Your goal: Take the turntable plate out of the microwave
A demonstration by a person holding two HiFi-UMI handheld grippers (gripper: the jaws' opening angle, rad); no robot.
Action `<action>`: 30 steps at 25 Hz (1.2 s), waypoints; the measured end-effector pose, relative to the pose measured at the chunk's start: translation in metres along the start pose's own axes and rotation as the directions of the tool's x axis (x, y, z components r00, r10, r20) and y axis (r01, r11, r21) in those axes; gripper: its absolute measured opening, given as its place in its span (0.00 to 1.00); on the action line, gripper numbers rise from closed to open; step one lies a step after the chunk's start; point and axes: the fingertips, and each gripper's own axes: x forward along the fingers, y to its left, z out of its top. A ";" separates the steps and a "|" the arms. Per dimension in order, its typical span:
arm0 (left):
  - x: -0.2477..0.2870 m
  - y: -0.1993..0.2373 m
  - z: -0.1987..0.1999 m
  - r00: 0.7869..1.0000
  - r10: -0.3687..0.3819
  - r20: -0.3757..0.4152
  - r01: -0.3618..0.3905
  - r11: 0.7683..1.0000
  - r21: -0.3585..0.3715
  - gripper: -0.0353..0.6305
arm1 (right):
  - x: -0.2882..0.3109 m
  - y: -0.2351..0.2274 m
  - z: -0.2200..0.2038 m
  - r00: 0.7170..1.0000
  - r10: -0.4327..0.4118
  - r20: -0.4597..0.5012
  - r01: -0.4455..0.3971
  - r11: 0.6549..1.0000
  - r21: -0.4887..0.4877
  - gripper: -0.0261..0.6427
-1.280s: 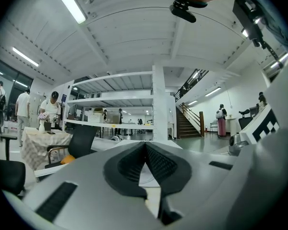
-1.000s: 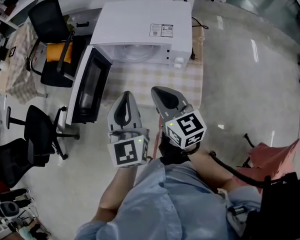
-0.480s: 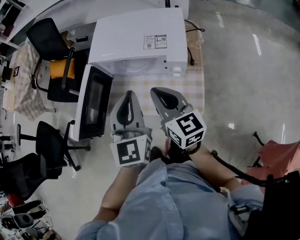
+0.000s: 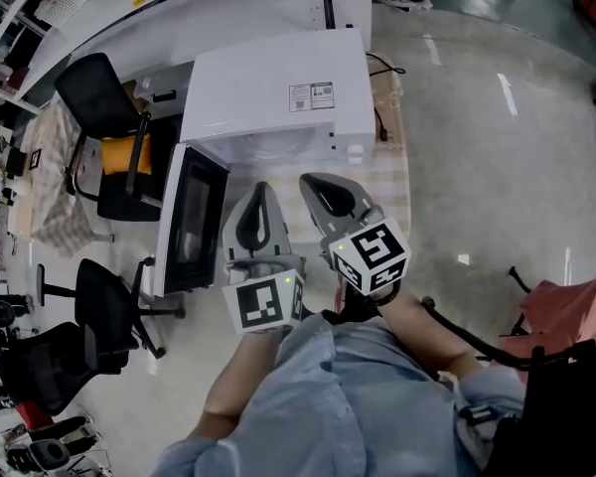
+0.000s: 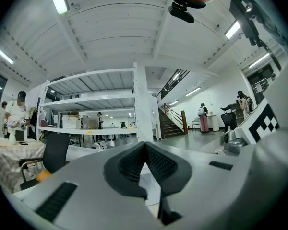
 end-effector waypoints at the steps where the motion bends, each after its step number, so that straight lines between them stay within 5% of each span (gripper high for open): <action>1: 0.001 0.002 -0.001 1.000 -0.006 0.004 0.006 1.000 -0.002 0.06 | 0.003 0.000 -0.001 1.000 -0.007 -0.001 0.007 1.000 -0.005 0.03; 19: 0.050 0.074 -0.039 0.990 -0.139 -0.021 0.138 0.989 -0.048 0.06 | 0.075 -0.004 -0.035 0.984 -0.170 -0.054 0.171 0.985 0.022 0.03; 30: 0.070 0.086 -0.057 0.990 -0.137 -0.020 0.136 0.989 -0.057 0.06 | 0.092 -0.018 -0.058 0.979 -0.184 -0.090 0.188 0.981 0.041 0.03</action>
